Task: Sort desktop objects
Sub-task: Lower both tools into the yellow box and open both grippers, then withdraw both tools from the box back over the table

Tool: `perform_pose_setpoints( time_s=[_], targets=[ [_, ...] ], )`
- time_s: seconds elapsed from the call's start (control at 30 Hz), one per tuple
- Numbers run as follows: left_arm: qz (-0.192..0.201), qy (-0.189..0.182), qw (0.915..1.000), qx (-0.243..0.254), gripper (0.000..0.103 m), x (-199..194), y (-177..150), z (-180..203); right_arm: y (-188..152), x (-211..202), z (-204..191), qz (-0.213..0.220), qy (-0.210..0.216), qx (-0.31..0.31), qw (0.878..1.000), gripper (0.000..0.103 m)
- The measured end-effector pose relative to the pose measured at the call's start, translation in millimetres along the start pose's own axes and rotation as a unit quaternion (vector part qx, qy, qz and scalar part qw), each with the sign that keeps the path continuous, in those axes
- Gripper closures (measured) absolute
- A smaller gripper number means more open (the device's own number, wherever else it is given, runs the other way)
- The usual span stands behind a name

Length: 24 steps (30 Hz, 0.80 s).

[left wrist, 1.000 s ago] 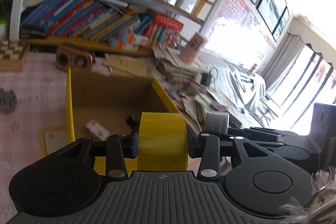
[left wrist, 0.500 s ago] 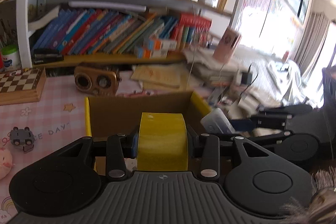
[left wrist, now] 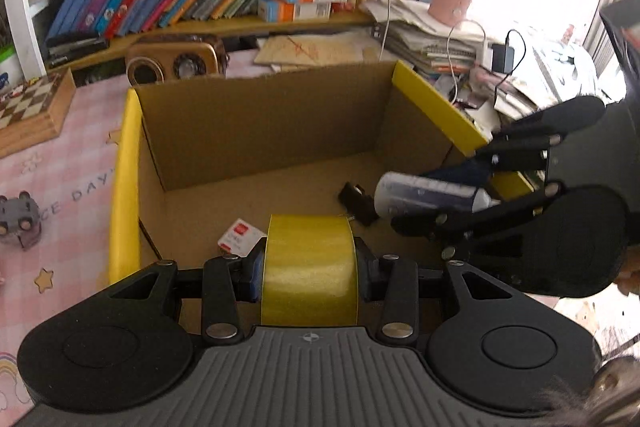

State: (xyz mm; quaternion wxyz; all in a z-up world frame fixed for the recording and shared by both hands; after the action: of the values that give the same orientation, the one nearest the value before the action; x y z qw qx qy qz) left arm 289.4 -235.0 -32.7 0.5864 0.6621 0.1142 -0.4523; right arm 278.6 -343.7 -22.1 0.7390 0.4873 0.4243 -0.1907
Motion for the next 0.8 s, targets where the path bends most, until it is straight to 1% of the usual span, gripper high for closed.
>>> perform_pose_setpoints(
  time_s=[0.1, 0.23, 0.33, 0.4, 0.47, 0.53, 0.57, 0.63, 0.7, 0.8],
  targets=[
    [-0.005, -0.008, 1.0, 0.002, 0.064, 0.6, -4.6, 6.9, -3.7, 1.9, -3.9, -0.004, -0.008, -0.044, 0.999, 0.07],
    [-0.003, -0.018, 0.9997, -0.013, 0.064, -2.0, -8.9, 12.2, -5.5, 1.7, -3.6, -0.004, -0.004, -0.061, 0.998, 0.07],
    [-0.003, -0.024, 0.9994, -0.024, 0.064, -2.4, -10.8, 13.4, -4.4, 5.2, -7.0, -0.005, -0.014, -0.076, 0.997, 0.07],
    [0.001, -0.017, 0.9995, -0.024, 0.064, -2.4, -10.8, 12.2, -2.9, 6.6, -7.4, -0.006, -0.018, -0.074, 0.997, 0.07],
    [0.008, -0.002, 0.9998, -0.019, 0.063, -3.6, -10.9, 10.4, -1.7, 5.7, -6.0, -0.002, -0.01, -0.064, 0.998, 0.068],
    [0.023, 0.009, 0.9996, -0.011, 0.048, -7.5, -9.6, 10.4, -0.2, 4.5, -3.4, 0.001, -0.004, -0.051, 0.999, 0.069],
    [0.035, 0.019, 0.9992, -0.007, 0.043, -11.1, -8.4, 10.0, 0.1, 3.6, -2.4, 0.002, -0.002, -0.045, 0.999, 0.069],
    [0.06, 0.02, 0.998, 0.0, 0.034, -19.3, -5.7, 9.0, -0.4, 0.2, -1.5, 0.008, 0.001, -0.034, 0.999, 0.068],
    [0.075, 0.026, 0.9968, 0.0, 0.027, -26.7, -3.7, 7.9, 0.0, -4.8, -0.5, 0.017, 0.002, -0.023, 1.0, 0.068],
    [0.093, 0.033, 0.9952, -0.001, 0.022, -38.4, -0.6, 6.8, 0.7, -16.5, -2.2, 0.038, 0.001, -0.006, 0.999, 0.068]
  ],
)
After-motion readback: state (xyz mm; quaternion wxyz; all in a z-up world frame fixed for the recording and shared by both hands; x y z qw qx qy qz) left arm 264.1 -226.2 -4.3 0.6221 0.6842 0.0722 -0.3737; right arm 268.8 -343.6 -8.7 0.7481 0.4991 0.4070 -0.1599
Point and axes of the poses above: each gripper's, at about its wrist camera, not at the fingertips, and x roughly the way its jaws point, z to its right, y to its top, the point moved 3 cm from there along x, roughly the way its jaws point, and after that the axes turned 1 degree about -z, right-handed, at the moved point
